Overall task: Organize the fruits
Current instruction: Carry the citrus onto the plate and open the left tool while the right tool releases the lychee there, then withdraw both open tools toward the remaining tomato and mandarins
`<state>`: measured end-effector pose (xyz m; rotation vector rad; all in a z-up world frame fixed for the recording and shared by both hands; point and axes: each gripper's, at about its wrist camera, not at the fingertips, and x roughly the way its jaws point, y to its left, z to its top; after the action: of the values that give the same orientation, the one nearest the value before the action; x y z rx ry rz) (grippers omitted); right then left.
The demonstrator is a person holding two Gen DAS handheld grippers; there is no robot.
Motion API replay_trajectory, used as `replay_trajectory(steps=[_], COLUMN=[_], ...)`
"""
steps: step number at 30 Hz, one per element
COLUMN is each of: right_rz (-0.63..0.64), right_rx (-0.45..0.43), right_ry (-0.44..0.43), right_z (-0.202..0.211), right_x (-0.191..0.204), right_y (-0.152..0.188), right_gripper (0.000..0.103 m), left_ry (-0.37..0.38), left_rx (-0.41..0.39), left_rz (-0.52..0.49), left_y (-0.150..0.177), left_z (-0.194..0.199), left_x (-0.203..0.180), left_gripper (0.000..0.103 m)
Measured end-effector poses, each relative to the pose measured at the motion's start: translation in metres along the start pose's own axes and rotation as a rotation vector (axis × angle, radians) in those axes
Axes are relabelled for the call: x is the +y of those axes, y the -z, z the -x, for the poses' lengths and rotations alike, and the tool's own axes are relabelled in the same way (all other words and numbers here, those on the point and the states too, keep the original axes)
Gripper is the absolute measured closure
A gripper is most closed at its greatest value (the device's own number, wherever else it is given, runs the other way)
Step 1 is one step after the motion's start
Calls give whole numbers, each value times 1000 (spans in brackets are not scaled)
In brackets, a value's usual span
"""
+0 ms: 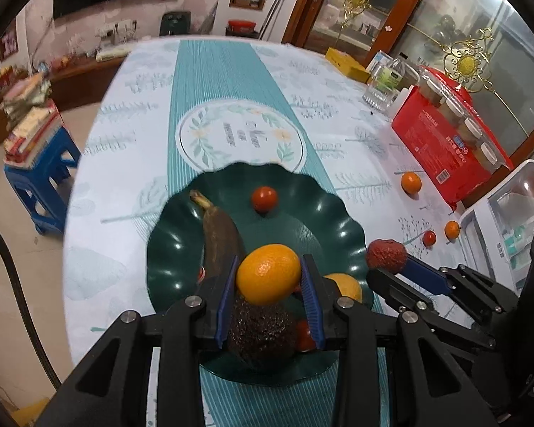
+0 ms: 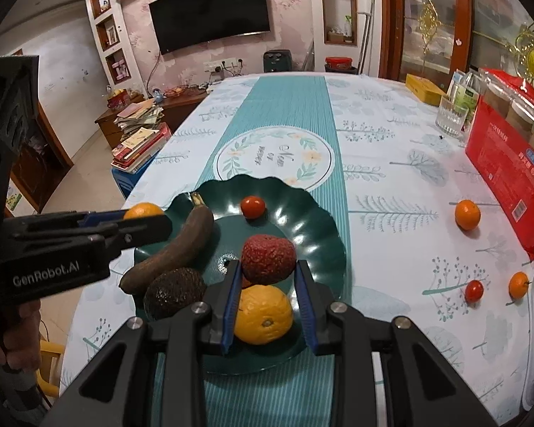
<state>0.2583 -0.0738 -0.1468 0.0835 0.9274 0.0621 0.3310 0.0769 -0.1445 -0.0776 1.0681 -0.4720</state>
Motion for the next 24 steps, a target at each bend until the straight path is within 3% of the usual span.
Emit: replay_trajectory(steps=[13,17,22,24], right_rz=[-46,-69,-115,-133], right_rx=[61,69,78,90], right_ry=[29,32,34,33], right_z=[-15,-11,-2,4], right_x=[3,0,-7,-11], right_y=[9,11,23,31], right_gripper=[71,61,59,59], left_ry=[39,37,26,25], left_rx=[28,23,25,27], left_rz=[1,-2,-1,-1], left_y=[7,11,22,28], left_z=[-13,-5,5,10], left_x=[5,3,1,0], left_gripper=[67,56,39,37])
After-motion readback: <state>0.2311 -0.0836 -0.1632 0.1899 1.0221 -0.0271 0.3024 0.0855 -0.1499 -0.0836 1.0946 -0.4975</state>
